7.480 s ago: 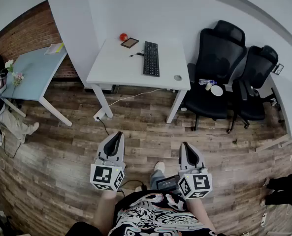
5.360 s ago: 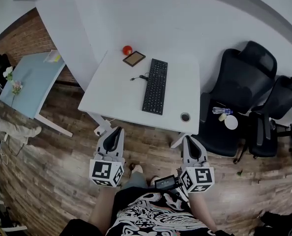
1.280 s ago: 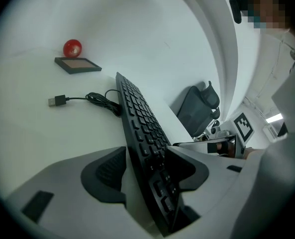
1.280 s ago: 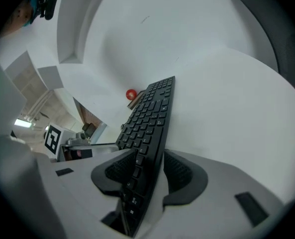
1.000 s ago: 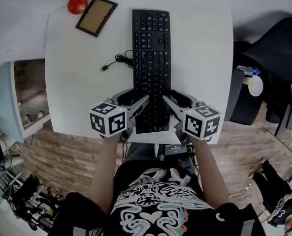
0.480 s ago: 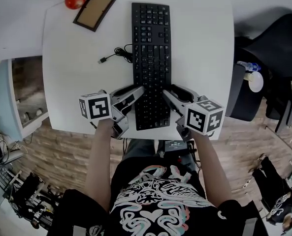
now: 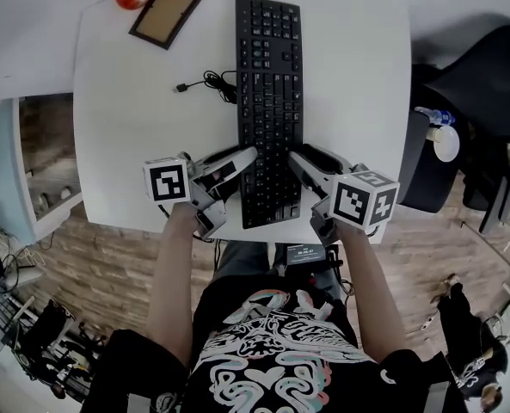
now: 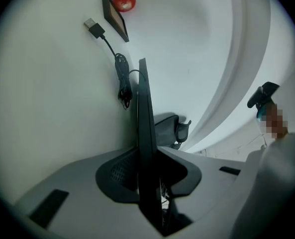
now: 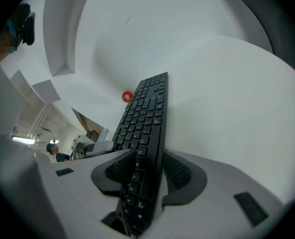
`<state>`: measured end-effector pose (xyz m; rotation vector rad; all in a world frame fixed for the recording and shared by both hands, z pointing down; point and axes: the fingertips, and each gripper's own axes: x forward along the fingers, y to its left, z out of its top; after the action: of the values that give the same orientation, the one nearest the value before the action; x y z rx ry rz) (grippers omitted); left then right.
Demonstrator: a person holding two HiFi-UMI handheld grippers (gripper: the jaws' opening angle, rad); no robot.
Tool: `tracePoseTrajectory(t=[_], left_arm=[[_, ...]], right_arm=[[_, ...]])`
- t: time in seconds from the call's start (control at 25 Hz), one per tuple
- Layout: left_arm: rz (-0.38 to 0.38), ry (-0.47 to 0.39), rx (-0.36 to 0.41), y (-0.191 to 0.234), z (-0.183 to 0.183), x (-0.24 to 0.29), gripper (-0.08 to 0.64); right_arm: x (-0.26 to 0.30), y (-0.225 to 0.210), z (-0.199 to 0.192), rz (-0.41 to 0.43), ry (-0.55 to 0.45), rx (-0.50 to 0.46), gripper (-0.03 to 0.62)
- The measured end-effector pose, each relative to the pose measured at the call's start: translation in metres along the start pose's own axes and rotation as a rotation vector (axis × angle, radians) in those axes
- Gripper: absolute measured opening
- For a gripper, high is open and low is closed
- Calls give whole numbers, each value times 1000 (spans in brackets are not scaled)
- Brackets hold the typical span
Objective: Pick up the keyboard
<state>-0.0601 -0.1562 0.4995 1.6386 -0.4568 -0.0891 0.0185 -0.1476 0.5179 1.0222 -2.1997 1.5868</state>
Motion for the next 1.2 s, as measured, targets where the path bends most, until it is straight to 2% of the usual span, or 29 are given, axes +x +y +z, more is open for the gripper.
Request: tracePoseTrajectory(t=[0.12, 0.28, 0.48, 0.72, 1.0, 1.08, 1.2], left_arm=[[-11, -4, -11, 2, 0, -2, 104], [-61, -44, -69, -6, 1, 0, 104], [-61, -46, -42, -5, 1, -1, 105], [-121, -46, -54, -11, 4, -2, 106], [-230, -9, -15, -25, 11, -14, 106], [-242, -12, -16, -27, 11, -15, 106], [-267, -21, -44, -28, 8, -14, 107]], right_arm=[[-1, 1, 1, 12, -5, 13, 181], [-2, 1, 2, 53, -23, 37, 181], [-11, -3, 11, 114, -112, 158, 182], [-17, -17, 25, 122, -148, 188, 183], [7, 11, 30, 321, -193, 402, 183], [3, 17, 34, 382, -225, 422, 181], [-6, 21, 39, 435, -261, 388, 174]])
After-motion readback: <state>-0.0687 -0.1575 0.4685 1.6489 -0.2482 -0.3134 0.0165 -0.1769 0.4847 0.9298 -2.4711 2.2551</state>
